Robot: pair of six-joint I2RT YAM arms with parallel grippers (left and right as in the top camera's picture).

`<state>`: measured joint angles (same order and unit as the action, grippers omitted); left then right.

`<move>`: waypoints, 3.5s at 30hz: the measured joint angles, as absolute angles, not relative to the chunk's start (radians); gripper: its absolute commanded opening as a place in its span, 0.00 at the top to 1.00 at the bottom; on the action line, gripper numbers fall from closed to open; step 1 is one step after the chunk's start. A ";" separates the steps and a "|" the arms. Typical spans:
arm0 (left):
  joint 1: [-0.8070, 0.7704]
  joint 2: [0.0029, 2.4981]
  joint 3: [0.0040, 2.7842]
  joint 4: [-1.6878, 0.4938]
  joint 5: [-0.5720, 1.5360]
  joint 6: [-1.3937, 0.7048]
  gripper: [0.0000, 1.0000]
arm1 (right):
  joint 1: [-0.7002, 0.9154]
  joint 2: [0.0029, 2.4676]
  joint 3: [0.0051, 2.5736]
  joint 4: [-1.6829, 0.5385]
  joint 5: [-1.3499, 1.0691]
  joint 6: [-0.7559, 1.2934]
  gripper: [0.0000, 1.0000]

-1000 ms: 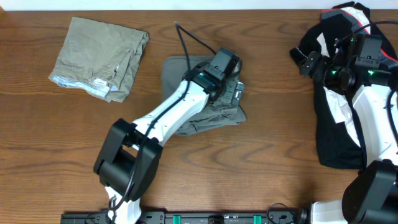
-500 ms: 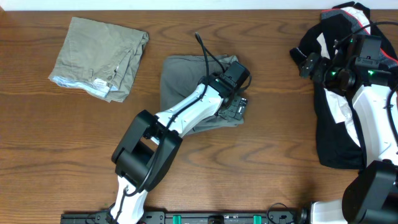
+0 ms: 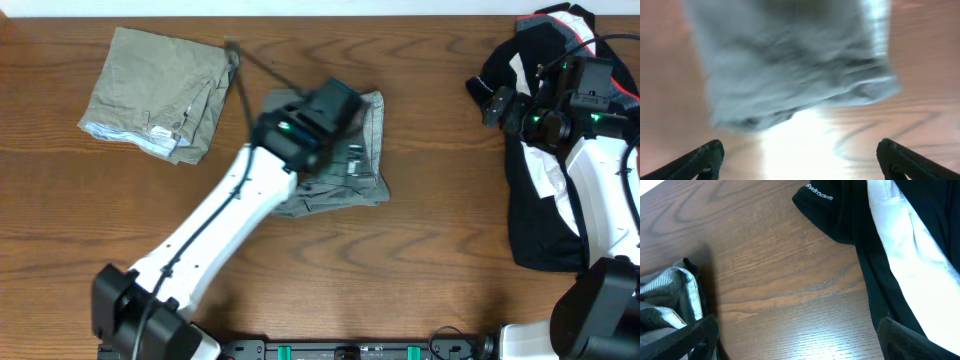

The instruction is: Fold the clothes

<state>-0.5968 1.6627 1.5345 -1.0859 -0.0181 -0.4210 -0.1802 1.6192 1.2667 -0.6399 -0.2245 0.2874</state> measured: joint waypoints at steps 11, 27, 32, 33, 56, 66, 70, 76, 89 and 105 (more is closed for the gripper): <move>-0.456 1.676 1.271 -1.050 -0.039 -0.597 0.03 | -0.180 1.619 1.267 -0.640 -0.223 0.273 0.01; -0.450 1.680 1.052 -0.688 0.039 -0.608 0.02 | -0.180 1.619 1.267 -0.651 -0.223 0.270 0.01; -0.424 1.698 1.034 -0.585 0.049 -0.576 0.02 | -0.180 1.619 1.267 -0.654 -0.223 0.269 0.01; -0.417 1.699 1.033 -0.558 0.049 -0.566 0.02 | -0.180 1.619 1.267 -0.654 -0.223 0.269 0.01; -0.342 1.810 1.077 0.011 0.093 -0.105 0.05 | -0.180 1.619 1.266 -0.654 -0.223 0.266 0.01; -0.495 1.829 1.390 -0.266 0.062 0.008 0.05 | -0.180 1.619 1.266 -0.676 -0.223 0.266 0.01; -0.541 1.939 1.483 -0.276 0.036 0.009 0.05 | -0.180 1.619 1.266 -0.683 -0.223 0.266 0.01; -0.609 2.120 1.551 -0.347 -0.001 0.009 0.05 | -0.180 1.619 1.266 -0.692 -0.223 0.259 0.01; -0.702 2.186 1.584 -0.359 -0.061 0.009 0.05 | -0.180 1.619 1.266 -0.691 -0.223 0.251 0.01; -0.703 2.241 1.603 -0.357 -0.256 0.149 0.14 | -0.180 1.619 1.266 -0.691 -0.216 0.244 0.01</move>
<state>-0.7033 2.2410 1.6028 -0.3569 -0.2562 0.1486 -0.1802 1.6192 1.2659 -0.6914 -0.2157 0.2436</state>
